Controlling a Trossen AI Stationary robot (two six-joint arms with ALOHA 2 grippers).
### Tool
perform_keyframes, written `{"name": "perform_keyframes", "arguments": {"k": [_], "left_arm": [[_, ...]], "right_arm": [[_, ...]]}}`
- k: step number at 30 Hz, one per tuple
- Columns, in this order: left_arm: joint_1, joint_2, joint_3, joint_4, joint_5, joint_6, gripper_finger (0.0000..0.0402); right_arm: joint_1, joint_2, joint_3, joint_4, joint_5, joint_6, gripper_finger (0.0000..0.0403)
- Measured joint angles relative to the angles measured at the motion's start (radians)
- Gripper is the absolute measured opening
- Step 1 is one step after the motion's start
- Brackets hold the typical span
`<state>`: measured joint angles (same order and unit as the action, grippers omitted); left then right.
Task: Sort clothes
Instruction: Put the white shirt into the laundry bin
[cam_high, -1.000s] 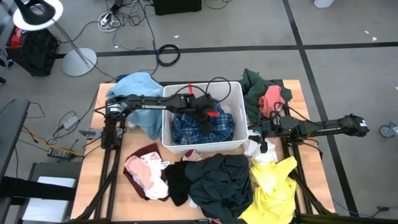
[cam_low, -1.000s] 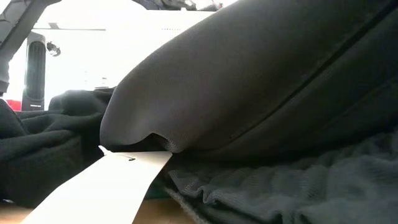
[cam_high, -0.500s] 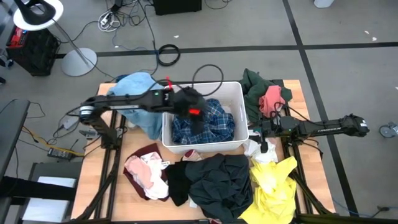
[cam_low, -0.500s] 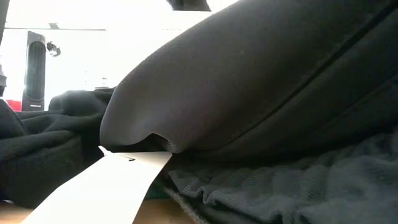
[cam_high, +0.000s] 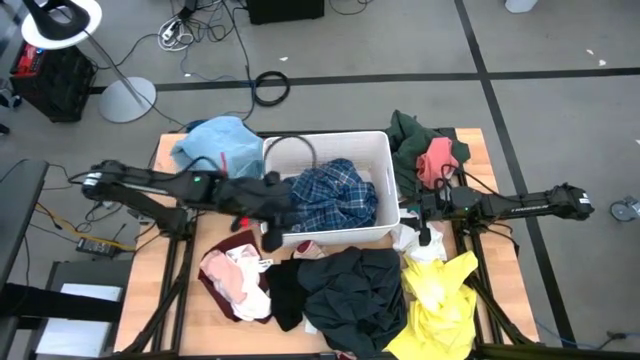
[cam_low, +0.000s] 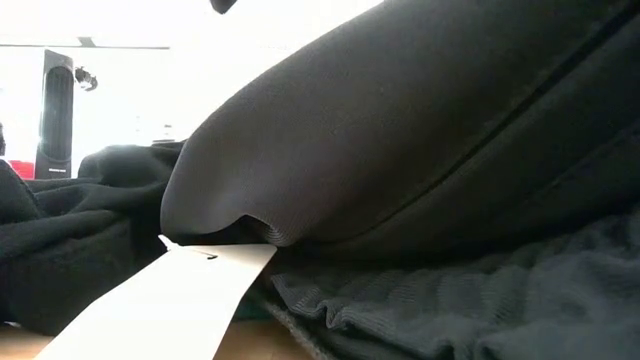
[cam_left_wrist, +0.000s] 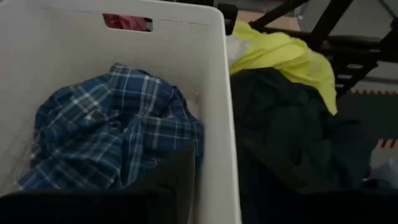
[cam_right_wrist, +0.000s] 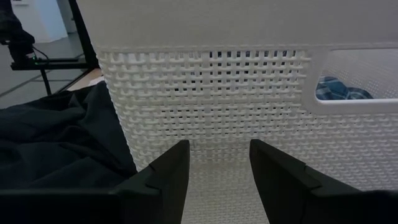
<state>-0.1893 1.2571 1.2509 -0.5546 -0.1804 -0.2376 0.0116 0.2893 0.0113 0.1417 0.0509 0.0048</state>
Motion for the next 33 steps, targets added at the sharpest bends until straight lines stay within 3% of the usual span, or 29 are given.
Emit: {"name": "perform_keyframes", "arguments": {"k": [9, 20, 26, 33], "left_arm": [[-0.089, -0.169, -0.119, -0.077, -0.114, -0.082, 0.0136], [-0.121, -0.306, -0.276, -0.138, -0.168, -0.217, 0.0136], [-0.123, -0.32, -0.338, -0.126, -0.159, -0.252, 0.0136], [-0.126, -0.319, -0.354, -0.082, -0.158, -0.24, 0.0136]], "right_arm": [[0.0, 0.0, 0.0, 0.005, 0.0, -0.006, 0.0171], [0.0, 0.0, 0.0, 0.015, -0.002, 0.078, 0.0171], [0.0, 0.0, 0.0, 0.018, -0.045, 0.15, 0.0171], [0.0, -0.001, 0.0, 0.054, -0.179, 0.305, 0.0171]]}}
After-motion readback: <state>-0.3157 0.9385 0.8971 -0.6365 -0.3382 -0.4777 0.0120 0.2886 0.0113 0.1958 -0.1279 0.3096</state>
